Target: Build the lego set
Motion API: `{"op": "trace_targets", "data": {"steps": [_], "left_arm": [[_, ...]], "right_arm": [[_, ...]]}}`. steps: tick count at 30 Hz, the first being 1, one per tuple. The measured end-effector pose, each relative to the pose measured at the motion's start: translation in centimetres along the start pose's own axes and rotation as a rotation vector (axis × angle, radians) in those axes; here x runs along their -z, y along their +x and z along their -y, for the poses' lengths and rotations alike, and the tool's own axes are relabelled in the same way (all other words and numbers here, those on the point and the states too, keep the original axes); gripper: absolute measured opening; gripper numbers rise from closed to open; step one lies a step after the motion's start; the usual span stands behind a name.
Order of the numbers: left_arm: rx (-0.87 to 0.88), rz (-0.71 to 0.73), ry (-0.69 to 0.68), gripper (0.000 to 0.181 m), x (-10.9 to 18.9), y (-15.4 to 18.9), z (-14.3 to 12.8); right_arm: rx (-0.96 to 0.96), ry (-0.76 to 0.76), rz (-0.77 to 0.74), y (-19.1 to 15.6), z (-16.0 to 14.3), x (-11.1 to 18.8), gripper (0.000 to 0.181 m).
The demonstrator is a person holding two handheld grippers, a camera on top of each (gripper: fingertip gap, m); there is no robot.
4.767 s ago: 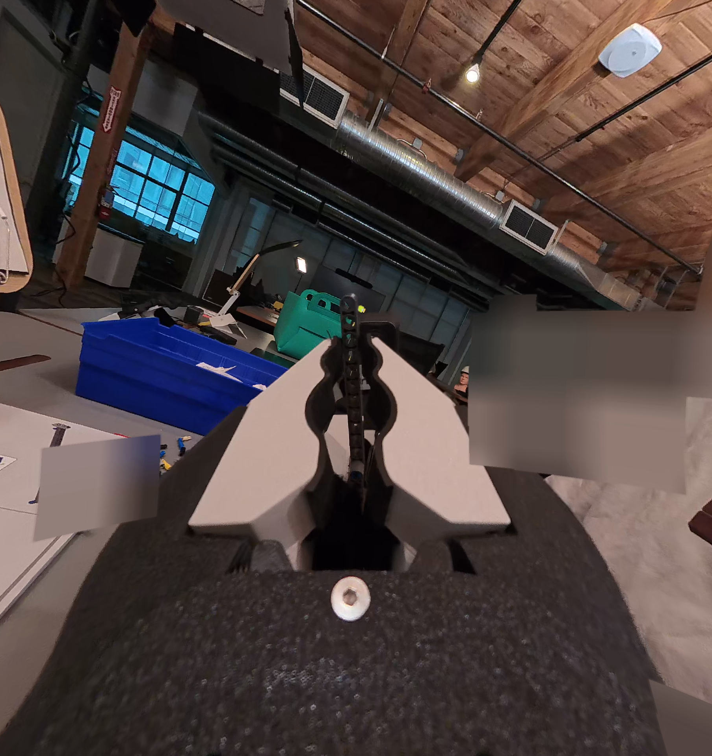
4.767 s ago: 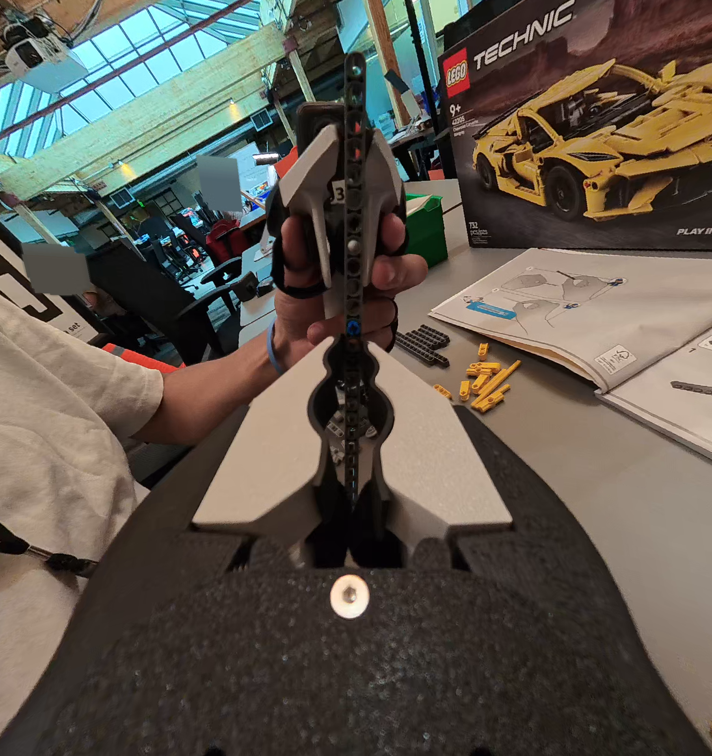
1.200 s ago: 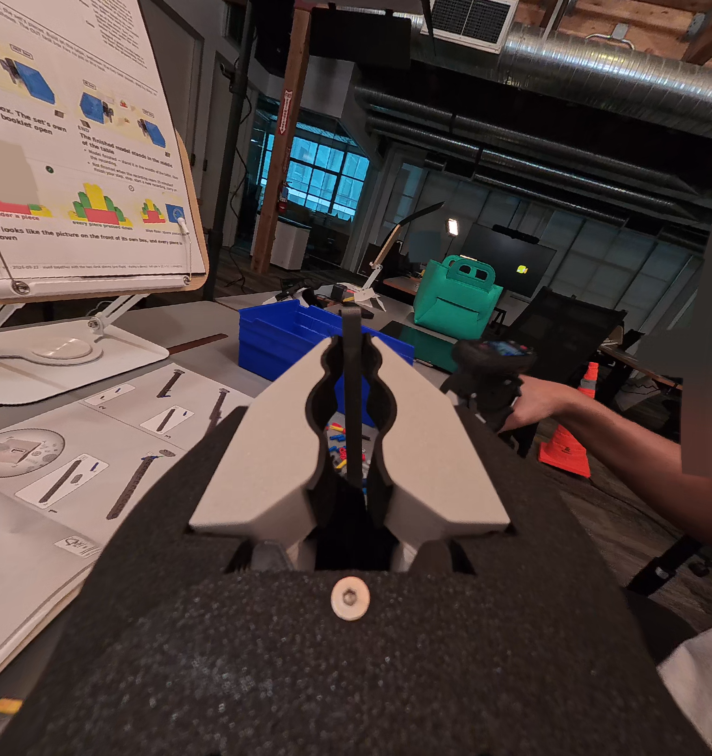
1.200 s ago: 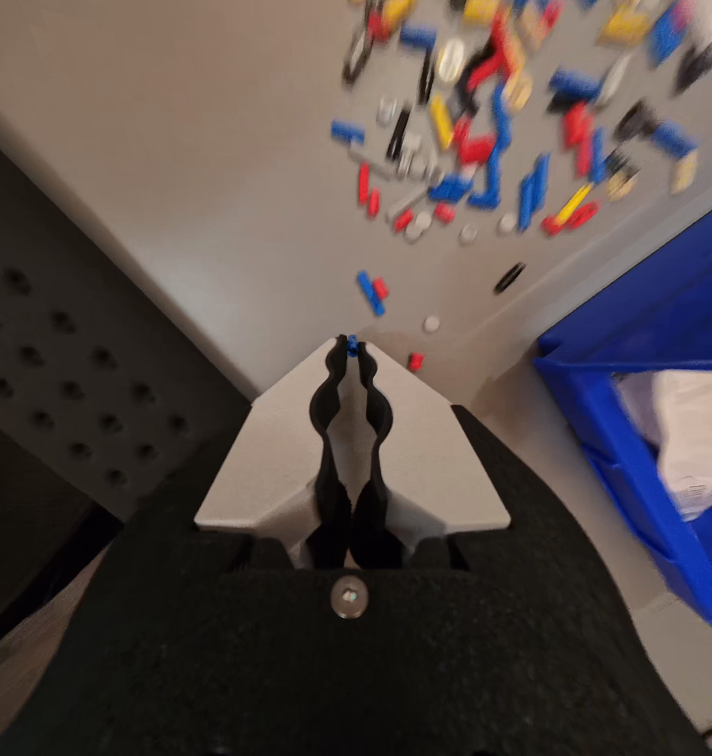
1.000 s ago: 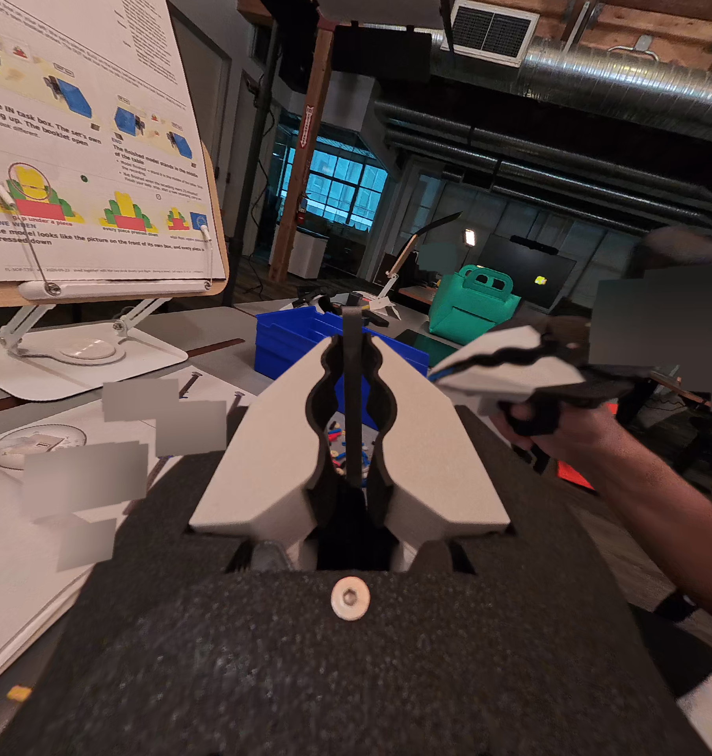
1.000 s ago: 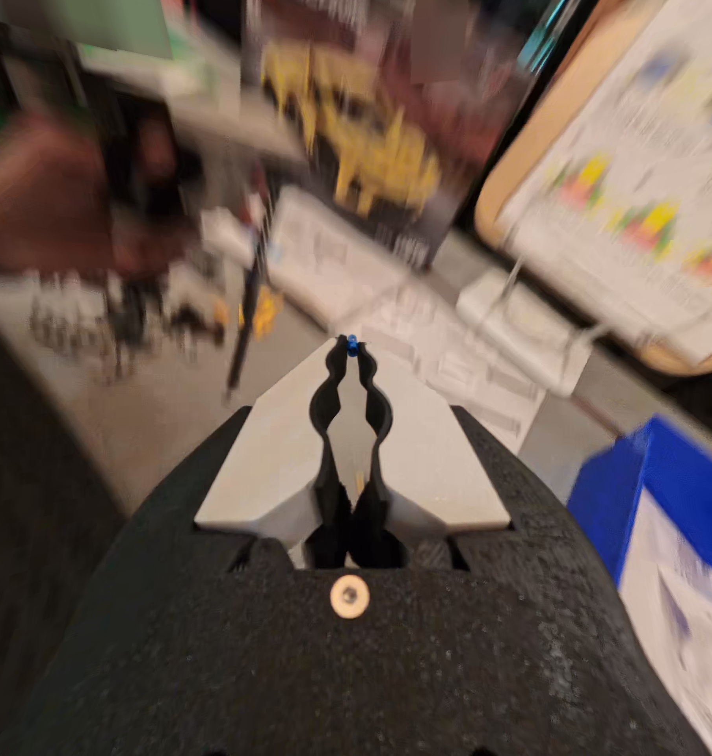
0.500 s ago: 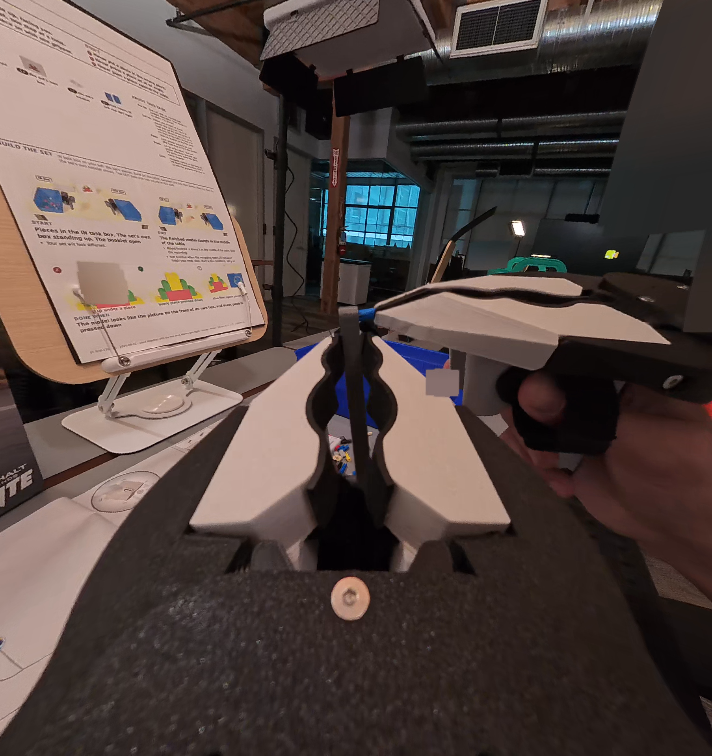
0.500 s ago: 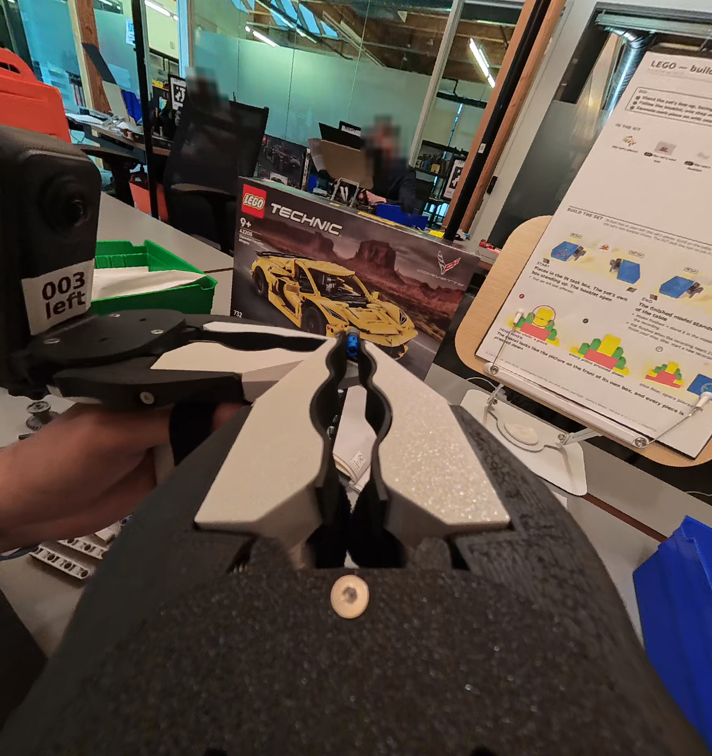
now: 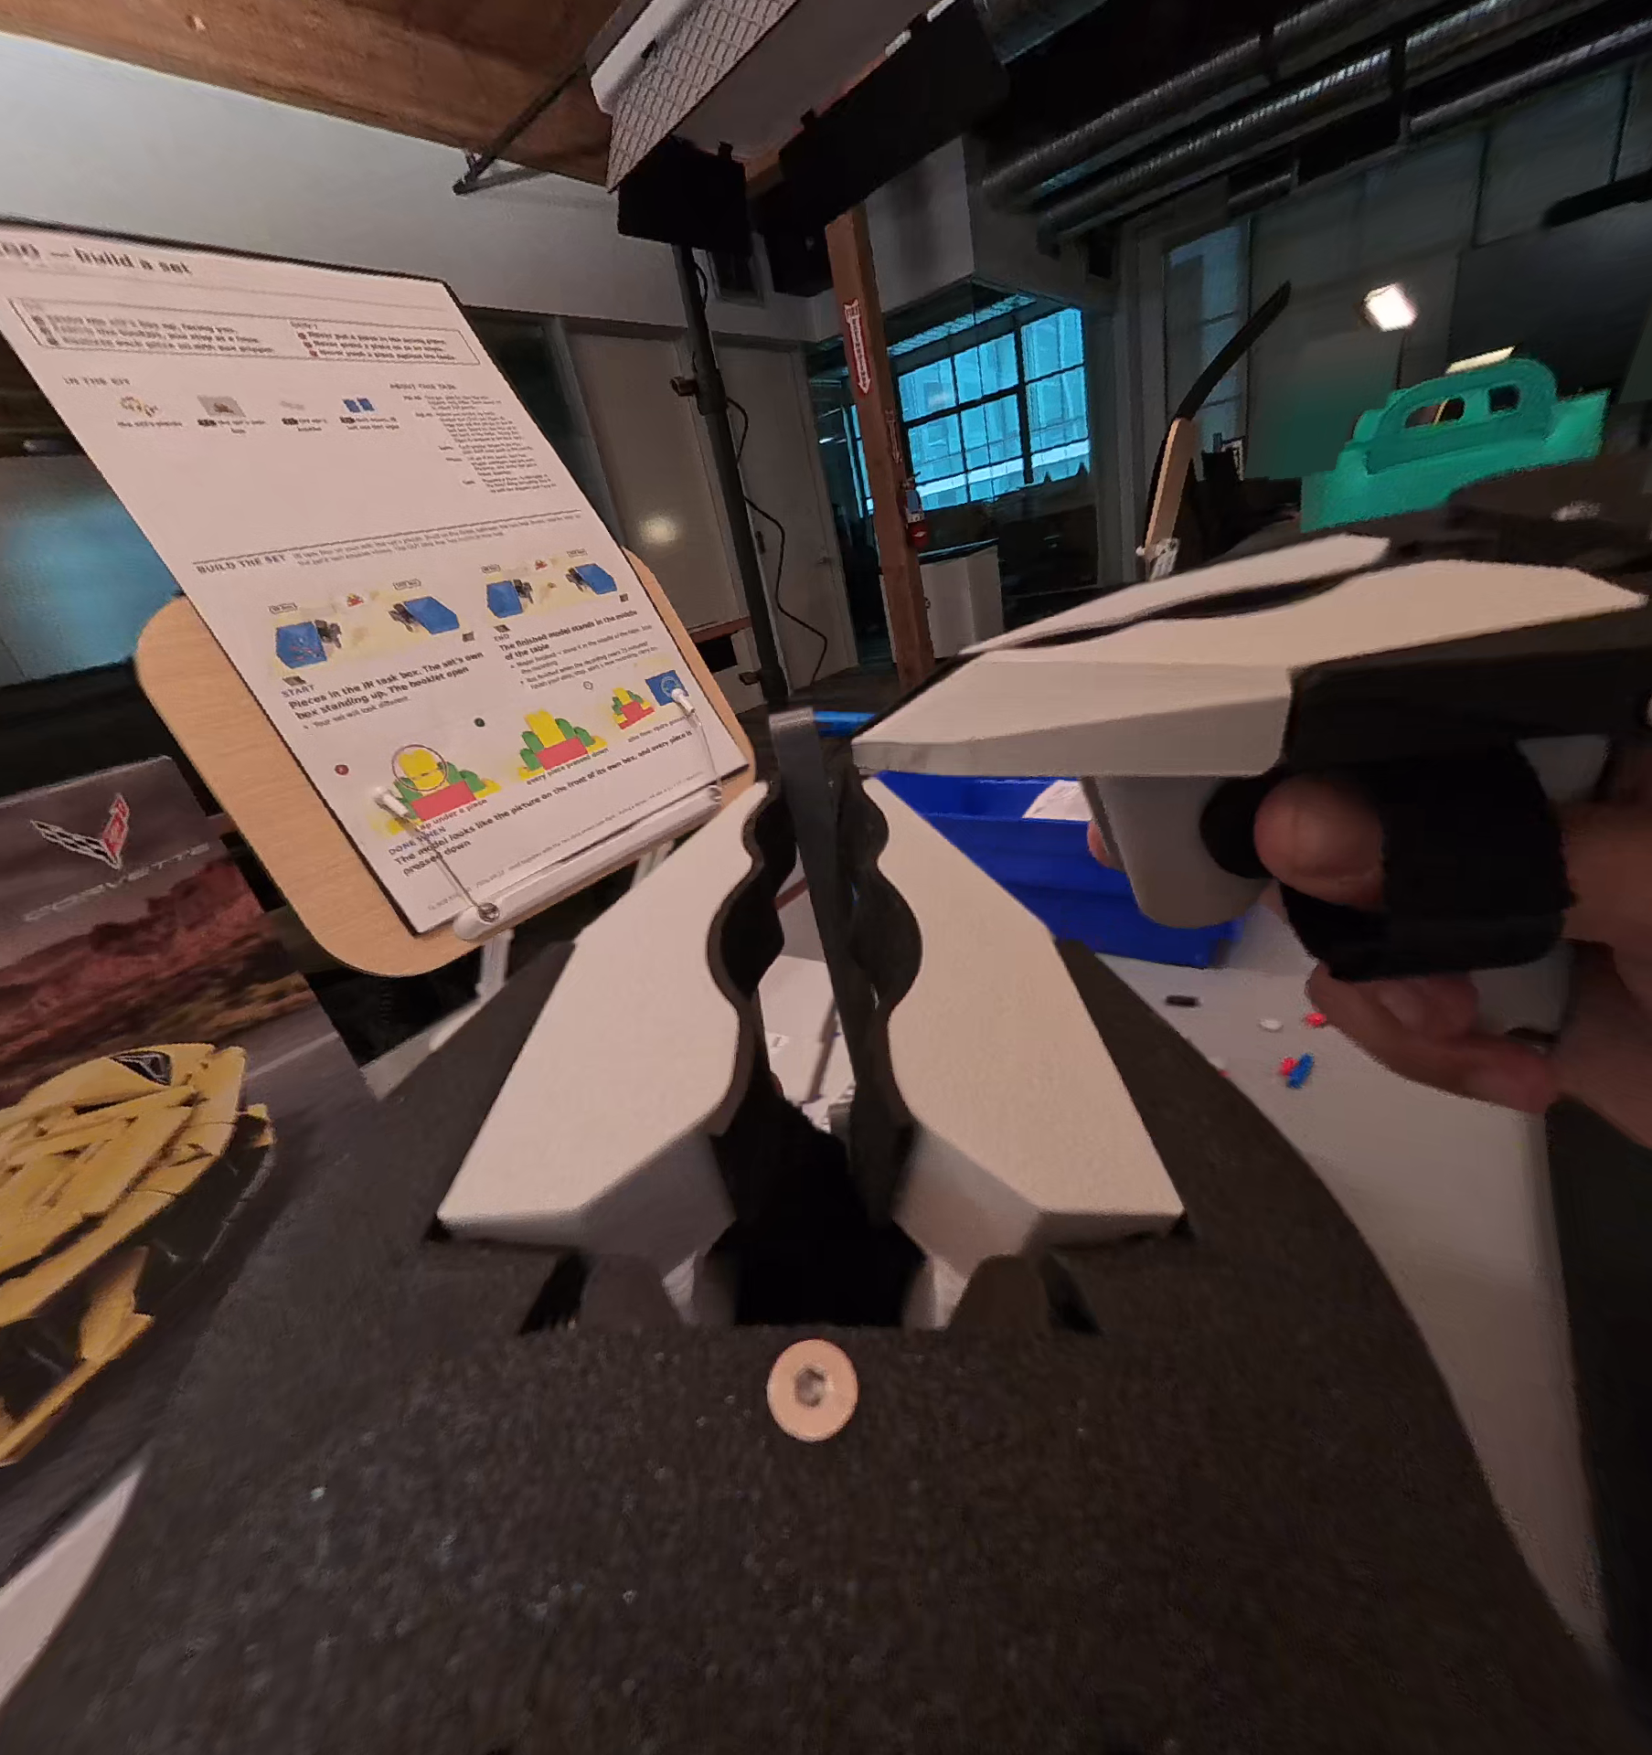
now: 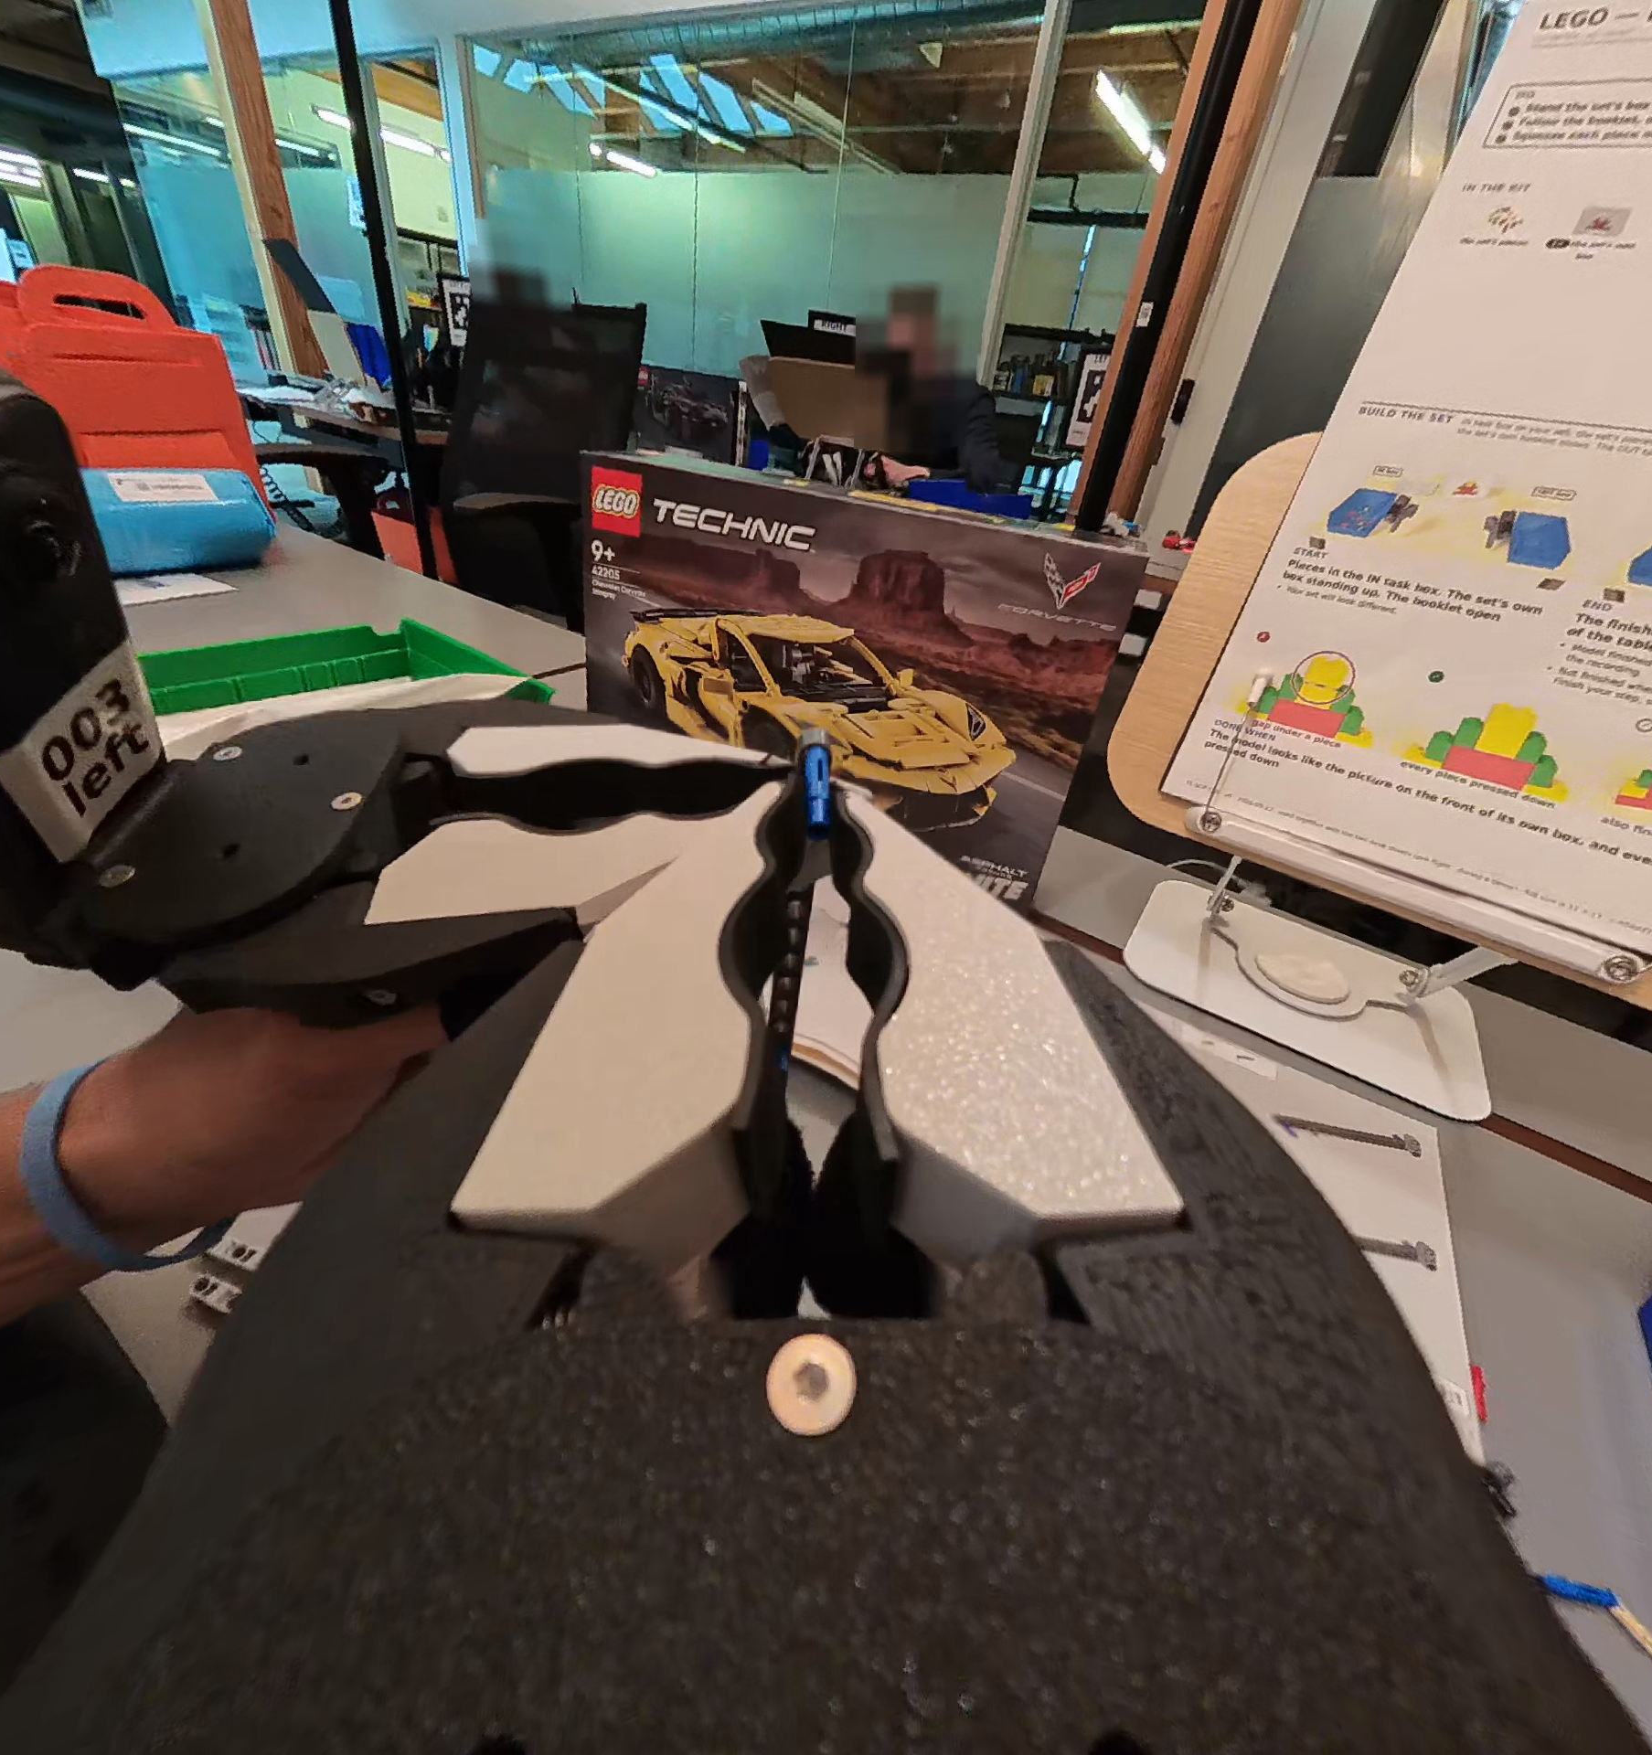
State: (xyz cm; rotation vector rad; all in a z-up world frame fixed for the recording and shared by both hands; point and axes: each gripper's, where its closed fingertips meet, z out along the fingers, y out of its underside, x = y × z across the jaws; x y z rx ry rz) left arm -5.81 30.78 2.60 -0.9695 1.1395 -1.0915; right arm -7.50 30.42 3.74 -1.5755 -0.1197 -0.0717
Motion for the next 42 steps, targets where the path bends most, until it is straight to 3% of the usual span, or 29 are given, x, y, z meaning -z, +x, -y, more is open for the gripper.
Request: {"op": "trace_targets", "data": {"steps": [5,12,14,20,24,31,42], "left_arm": [[-0.196,0.037,-0.028,0.007,0.0,-0.2,-0.3],[-0.093,0.017,-0.078,0.007,-0.4,-0.7,-1.6],[-0.034,0.064,-0.079,0.007,-0.2,-2.2,-1.9],[0.147,0.056,-0.007,0.007,0.3,-3.4,-0.8],[0.143,0.062,-0.027,0.007,0.2,-3.4,-1.6],[0.161,0.054,-0.020,0.007,0.2,-3.7,-1.6],[0.184,0.029,-0.024,0.007,0.0,-3.1,-1.8]], "right_arm": [[0.003,-0.120,0.060,0.0,-0.1,0.4,0.004],[0.107,-0.253,0.113,0.9,-1.5,1.8,0.004],[0.172,-0.510,0.246,1.4,-5.1,4.1,0.005],[0.348,-1.421,0.458,9.1,-18.4,15.4,0.005],[0.408,-1.694,0.490,12.4,-23.0,19.6,0.005],[0.421,-1.787,0.524,12.7,-25.6,21.6,0.005],[0.474,-1.748,0.483,13.3,-26.4,22.0,0.005]]}}
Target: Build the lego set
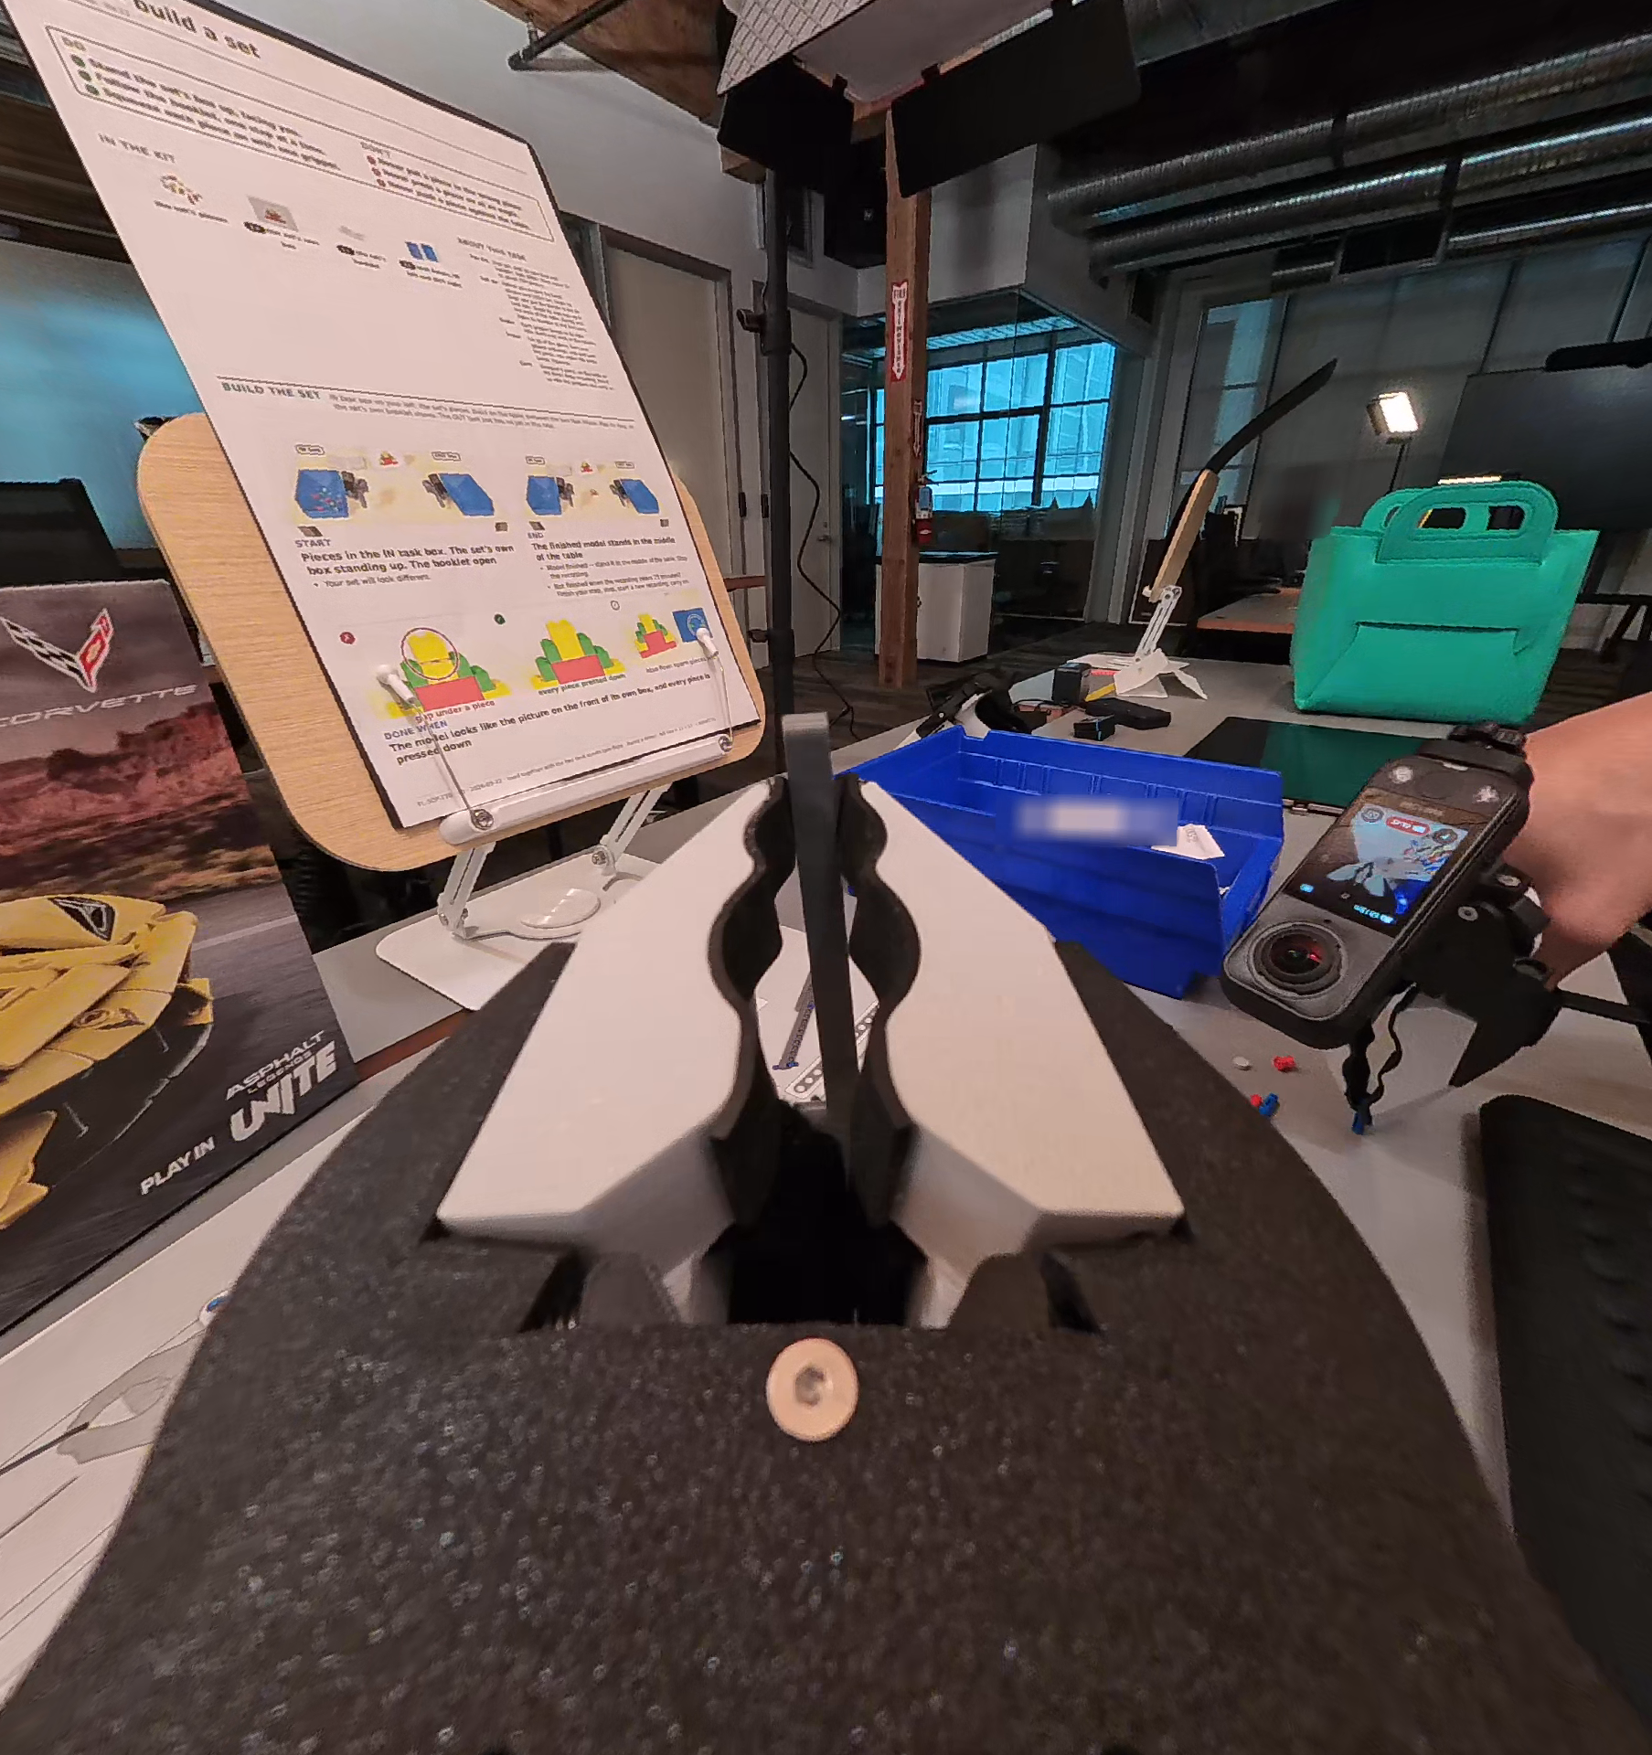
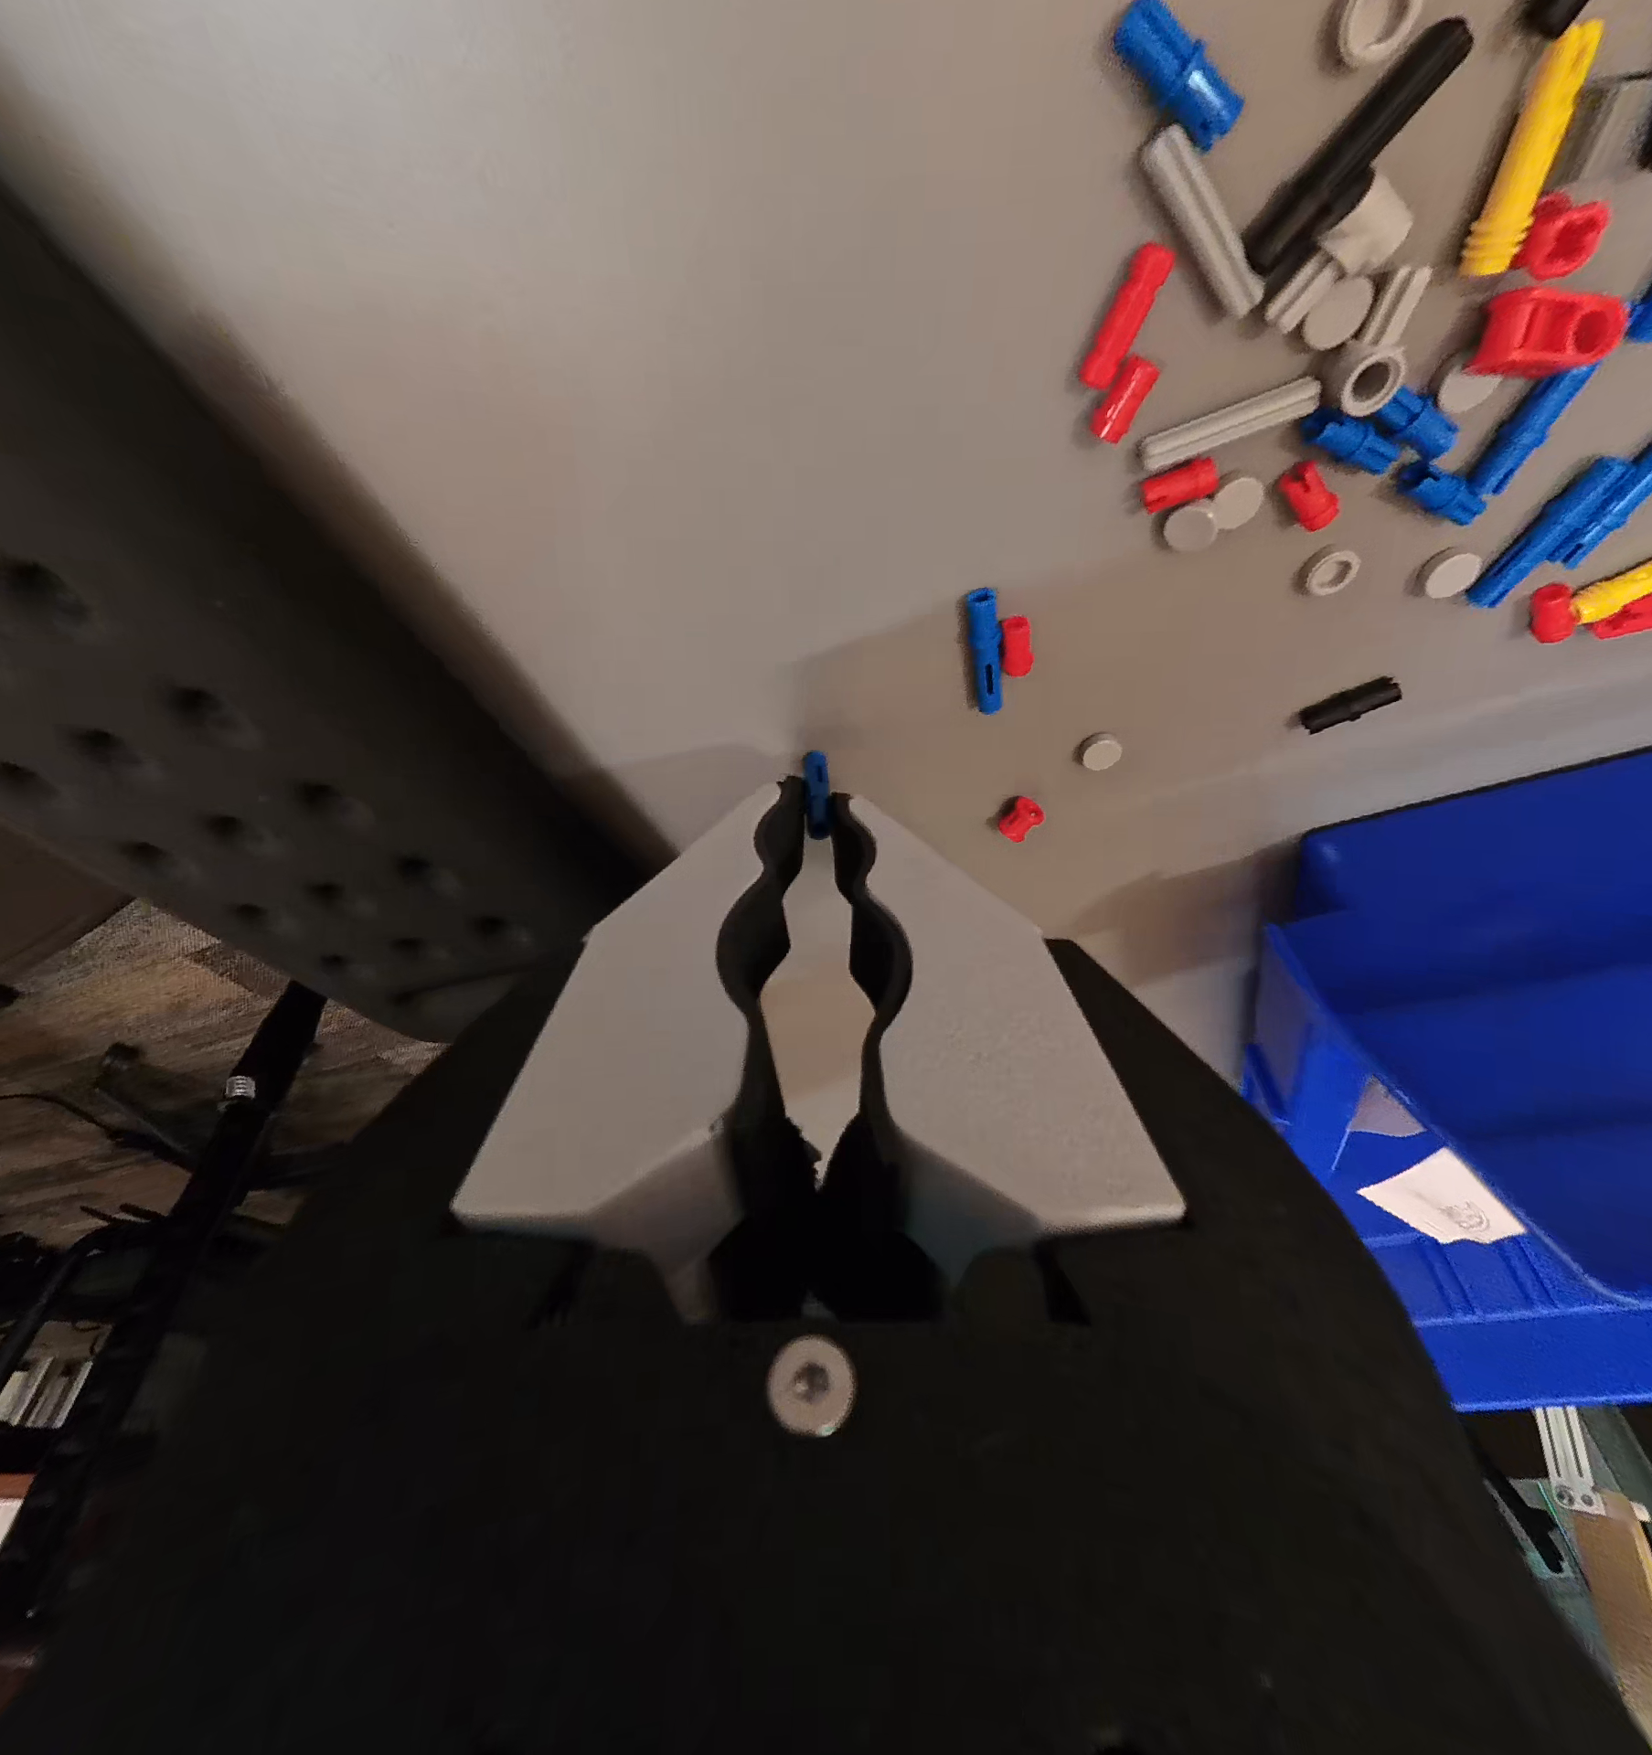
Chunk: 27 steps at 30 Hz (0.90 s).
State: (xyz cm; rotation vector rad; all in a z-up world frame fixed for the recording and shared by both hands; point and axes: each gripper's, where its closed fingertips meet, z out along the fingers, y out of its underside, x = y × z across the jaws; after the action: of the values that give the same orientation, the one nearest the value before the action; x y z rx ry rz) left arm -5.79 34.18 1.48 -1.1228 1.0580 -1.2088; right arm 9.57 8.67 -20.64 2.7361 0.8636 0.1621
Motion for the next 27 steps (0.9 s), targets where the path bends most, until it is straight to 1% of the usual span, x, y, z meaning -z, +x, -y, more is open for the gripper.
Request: {"op": "trace_targets", "data": {"steps": [7,9,13,18,22,27], "left_arm": [[-0.004,-0.005,0.000,0.007,0.0,0.3,0.0],[-0.004,-0.006,-0.003,0.007,-0.1,0.3,0.0],[-0.004,-0.008,-0.002,0.007,-0.1,0.4,0.0],[-0.005,-0.012,-0.003,0.007,-0.1,0.5,-0.1],[-0.007,-0.012,-0.003,0.007,-0.1,0.5,0.0],[0.002,-0.020,-0.004,0.007,-0.1,0.7,-0.1]], "right_arm": [[-0.008,0.024,-0.006,-0.1,0.0,0.0,0.006],[-0.009,0.028,-0.011,0.0,0.0,-0.1,0.012],[0.000,0.023,-0.016,-0.1,-0.3,-0.2,0.012],[-0.002,0.076,-0.008,-0.3,0.1,-0.2,0.015],[-0.009,0.205,-0.008,-0.3,0.0,0.1,0.019],[-0.038,0.474,0.016,-0.2,0.2,0.9,0.019]]}}
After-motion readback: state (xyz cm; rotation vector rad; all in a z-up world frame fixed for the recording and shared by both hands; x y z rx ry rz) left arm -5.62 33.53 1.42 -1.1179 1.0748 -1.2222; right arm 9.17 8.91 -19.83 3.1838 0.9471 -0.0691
